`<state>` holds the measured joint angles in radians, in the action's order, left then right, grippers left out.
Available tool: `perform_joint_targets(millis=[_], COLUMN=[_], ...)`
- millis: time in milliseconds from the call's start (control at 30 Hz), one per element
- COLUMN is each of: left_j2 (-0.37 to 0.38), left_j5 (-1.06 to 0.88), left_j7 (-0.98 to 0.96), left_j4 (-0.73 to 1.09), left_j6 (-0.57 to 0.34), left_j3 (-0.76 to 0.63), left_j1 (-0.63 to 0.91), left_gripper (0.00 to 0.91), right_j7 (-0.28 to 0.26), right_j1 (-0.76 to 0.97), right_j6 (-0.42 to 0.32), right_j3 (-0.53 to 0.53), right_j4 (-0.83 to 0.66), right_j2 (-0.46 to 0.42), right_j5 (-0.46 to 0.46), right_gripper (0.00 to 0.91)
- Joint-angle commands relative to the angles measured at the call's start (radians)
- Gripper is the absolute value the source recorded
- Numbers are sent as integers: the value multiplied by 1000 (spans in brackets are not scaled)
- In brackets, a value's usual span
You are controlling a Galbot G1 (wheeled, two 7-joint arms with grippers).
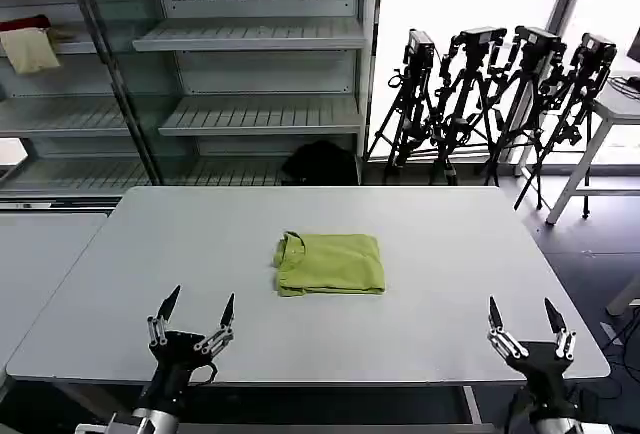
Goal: Fold and organize the clothes.
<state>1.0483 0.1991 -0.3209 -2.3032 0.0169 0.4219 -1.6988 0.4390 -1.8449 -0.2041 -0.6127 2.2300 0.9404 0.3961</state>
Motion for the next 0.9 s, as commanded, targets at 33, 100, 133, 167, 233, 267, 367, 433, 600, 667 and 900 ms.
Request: perform_joint_targets(millis=[33,100,133,167,233,267,367,433,600,667,900], left_j2=[-23,-25,-25,-25,-22,-22,-20,-18,-17,-16,-17], left_j5=[41,50,52,53,53,53,51,50,48,47,49], left_j7=[-10,-9,-9,-9,-9,-9,-9,-9,-9,-10,-11], left_j4=[17,18,18,18,16,15,15,16,15,15,23], left_j6=[-86,-83,-81,-79,-79,-79,-80,-80,-78,-76,-75], left_j3=[64,70,72,74,75,76,76,76,72,73,81], left_j1=[-68,-68,-67,-66,-67,-69,-71,-71,-71,-71,-81], left_gripper=[907,907,907,907,907,907,907,907,907,907,907], right_j7=[11,6,4,4,4,5,15,18,16,18,19], right_j1=[-192,-187,-184,-182,-179,-179,-178,-178,-166,-164,-155], right_j6=[-210,-214,-213,-214,-215,-214,-198,-198,-206,-206,-209], right_j3=[-41,-36,-32,-29,-25,-24,-24,-23,-22,-21,-9], right_j4=[12,14,14,14,12,10,8,8,9,10,-1], right_j2=[5,9,11,13,14,13,11,12,22,23,25], right_j5=[-78,-79,-80,-82,-83,-84,-87,-85,-85,-86,-87], right_gripper=[907,907,907,907,907,907,907,907,907,907,907])
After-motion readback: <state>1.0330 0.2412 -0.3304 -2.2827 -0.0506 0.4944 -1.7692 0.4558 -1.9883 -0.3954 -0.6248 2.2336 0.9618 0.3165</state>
